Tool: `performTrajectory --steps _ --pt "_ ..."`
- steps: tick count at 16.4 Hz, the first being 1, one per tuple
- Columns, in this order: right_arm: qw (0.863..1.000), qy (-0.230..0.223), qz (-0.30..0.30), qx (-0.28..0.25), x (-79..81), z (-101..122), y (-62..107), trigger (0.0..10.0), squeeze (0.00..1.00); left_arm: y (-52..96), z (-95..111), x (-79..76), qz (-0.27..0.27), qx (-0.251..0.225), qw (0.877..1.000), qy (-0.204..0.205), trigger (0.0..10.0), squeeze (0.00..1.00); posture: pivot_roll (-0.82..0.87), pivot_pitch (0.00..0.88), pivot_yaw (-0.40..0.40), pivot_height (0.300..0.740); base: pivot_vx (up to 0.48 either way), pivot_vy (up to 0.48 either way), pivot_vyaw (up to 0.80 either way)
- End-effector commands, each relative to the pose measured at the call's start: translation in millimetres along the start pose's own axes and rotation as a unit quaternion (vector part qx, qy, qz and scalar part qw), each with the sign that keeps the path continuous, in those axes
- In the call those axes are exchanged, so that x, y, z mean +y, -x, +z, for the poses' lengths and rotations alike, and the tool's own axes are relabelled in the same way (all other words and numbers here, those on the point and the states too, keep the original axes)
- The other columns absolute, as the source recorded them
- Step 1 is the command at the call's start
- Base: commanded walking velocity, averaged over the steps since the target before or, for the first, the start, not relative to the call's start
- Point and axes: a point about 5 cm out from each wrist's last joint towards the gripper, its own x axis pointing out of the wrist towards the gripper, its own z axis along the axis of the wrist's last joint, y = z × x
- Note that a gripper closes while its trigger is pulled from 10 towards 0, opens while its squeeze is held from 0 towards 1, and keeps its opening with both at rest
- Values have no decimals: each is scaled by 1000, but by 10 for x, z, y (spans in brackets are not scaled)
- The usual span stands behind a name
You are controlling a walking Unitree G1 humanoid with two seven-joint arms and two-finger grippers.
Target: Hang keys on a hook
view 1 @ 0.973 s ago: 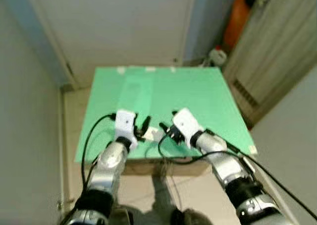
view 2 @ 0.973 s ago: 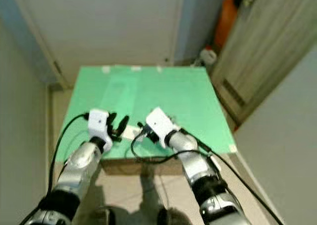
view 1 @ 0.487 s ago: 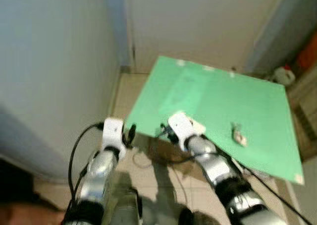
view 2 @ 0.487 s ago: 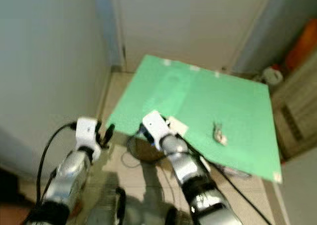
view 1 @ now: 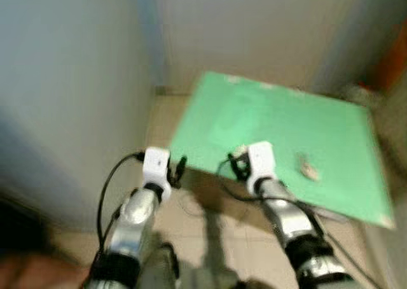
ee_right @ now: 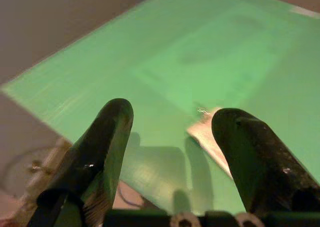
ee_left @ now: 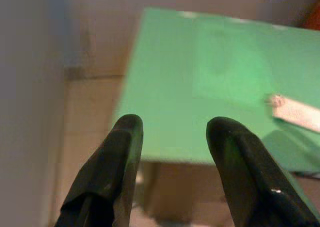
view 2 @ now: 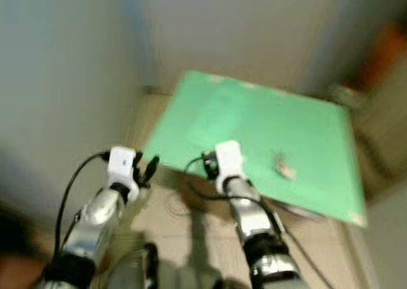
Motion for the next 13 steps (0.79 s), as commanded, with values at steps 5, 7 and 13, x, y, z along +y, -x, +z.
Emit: performTrajectory --steps 5,7,13 --pt "1000 -23 -7 -12 -26 24 29 10000 0 -12 4 -26 -12 6 1000 -3 10000 0 108 146 -12 740 345 0 0" --pt "999 -34 -1 -28 -7 79 30 10000 0 -4 8 -43 -14 4 1000 -2 10000 0 112 144 -18 740 352 0 -400" --pt "998 -8 53 -37 147 157 20 10000 0 12 27 -51 -11 0 1000 0 10000 0 120 158 -22 740 336 0 -267"
